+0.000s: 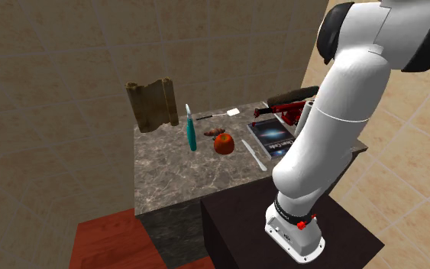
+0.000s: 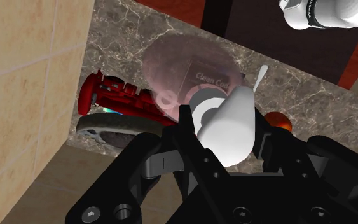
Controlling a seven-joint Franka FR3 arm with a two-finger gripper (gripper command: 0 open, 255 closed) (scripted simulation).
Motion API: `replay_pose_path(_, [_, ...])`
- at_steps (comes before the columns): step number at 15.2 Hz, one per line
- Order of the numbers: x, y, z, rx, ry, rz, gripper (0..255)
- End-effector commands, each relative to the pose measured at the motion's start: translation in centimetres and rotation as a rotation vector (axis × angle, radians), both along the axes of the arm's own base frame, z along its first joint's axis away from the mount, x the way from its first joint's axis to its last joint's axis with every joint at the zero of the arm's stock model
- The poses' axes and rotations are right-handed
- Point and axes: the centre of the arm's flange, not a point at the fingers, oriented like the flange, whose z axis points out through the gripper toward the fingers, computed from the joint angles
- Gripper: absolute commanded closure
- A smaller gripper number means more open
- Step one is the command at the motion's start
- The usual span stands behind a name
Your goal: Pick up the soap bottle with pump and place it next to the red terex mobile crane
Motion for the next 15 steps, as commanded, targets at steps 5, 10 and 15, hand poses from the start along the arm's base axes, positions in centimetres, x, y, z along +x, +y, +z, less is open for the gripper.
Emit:
replay_pose_path(5, [-0.1,-0.2,-2.9,-0.004,0.000,0.001,255])
replay_pose_path(10, [-0.1,-0.2,-5.5,-0.004,0.000,0.001,255])
replay_pose_path(15, [-0.1,-0.2,-8.2,-0.004,0.000,0.001,255])
